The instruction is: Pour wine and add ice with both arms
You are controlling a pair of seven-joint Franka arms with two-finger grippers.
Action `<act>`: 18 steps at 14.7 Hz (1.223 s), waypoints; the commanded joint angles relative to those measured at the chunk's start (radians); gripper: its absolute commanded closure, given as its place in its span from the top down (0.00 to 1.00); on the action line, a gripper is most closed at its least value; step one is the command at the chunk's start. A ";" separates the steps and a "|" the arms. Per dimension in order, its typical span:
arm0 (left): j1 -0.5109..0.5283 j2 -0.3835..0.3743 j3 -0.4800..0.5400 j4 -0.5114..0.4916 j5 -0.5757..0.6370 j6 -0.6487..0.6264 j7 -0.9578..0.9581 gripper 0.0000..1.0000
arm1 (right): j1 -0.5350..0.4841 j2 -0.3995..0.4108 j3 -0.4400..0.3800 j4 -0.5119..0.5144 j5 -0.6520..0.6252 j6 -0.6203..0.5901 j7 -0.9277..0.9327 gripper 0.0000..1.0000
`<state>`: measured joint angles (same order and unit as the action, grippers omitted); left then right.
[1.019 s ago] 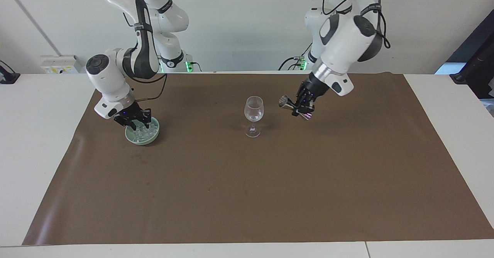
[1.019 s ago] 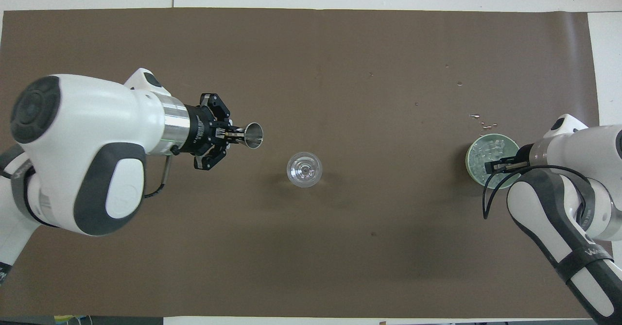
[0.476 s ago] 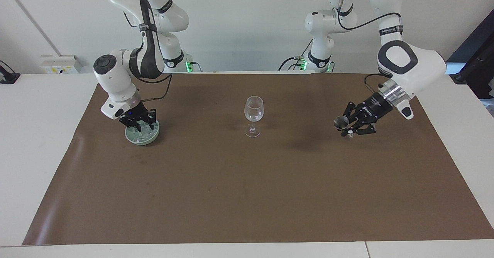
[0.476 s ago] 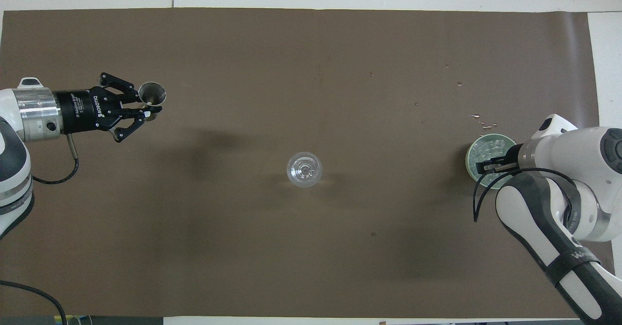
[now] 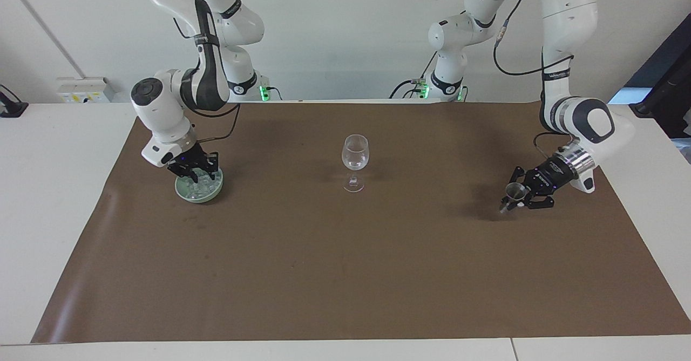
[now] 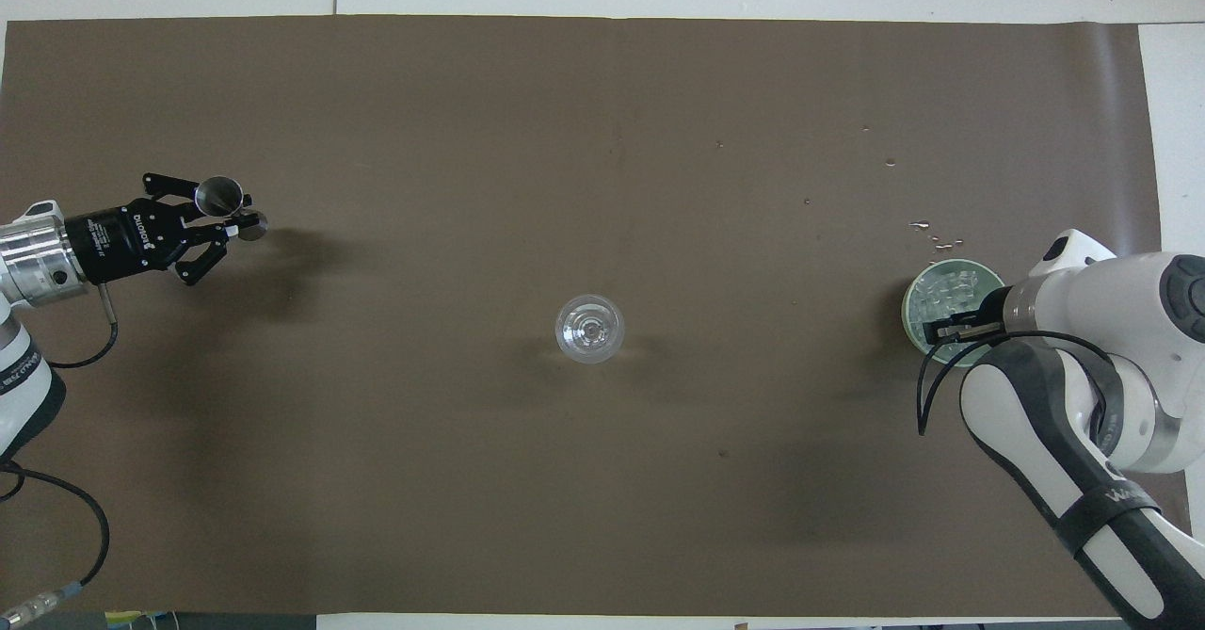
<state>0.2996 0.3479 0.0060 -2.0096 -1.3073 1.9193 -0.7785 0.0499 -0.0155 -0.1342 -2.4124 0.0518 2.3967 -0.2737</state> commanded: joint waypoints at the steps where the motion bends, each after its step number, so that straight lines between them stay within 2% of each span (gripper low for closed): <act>1: 0.059 0.087 -0.015 0.040 -0.088 -0.052 0.045 0.00 | -0.024 -0.021 0.004 -0.030 0.014 0.016 -0.045 0.48; 3: 0.059 0.098 -0.015 0.043 -0.115 -0.055 0.061 0.00 | -0.024 -0.021 0.004 -0.027 0.014 0.018 -0.047 0.47; 5: 0.072 0.153 -0.017 0.081 -0.186 -0.063 0.061 0.00 | -0.024 -0.020 0.004 -0.024 0.014 0.018 -0.047 0.46; 7: 0.064 0.175 -0.017 0.103 -0.207 -0.088 0.064 0.00 | -0.024 -0.020 0.002 -0.024 0.014 0.019 -0.045 0.44; 13: 0.070 0.177 -0.012 0.098 -0.193 -0.094 0.068 0.00 | -0.022 -0.020 0.004 -0.025 0.014 0.032 -0.039 0.44; 17: 0.098 0.166 -0.011 0.060 -0.167 -0.101 0.079 0.00 | -0.024 -0.020 0.002 -0.025 0.014 0.032 -0.041 0.43; 18: 0.107 0.163 -0.011 0.046 -0.162 -0.112 0.080 0.00 | -0.024 -0.020 0.004 -0.025 0.014 0.033 -0.041 0.40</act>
<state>0.3765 0.5149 -0.0004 -1.9369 -1.4840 1.8455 -0.7193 0.0419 -0.0174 -0.1364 -2.4153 0.0527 2.4087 -0.2828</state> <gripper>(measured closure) 0.784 0.564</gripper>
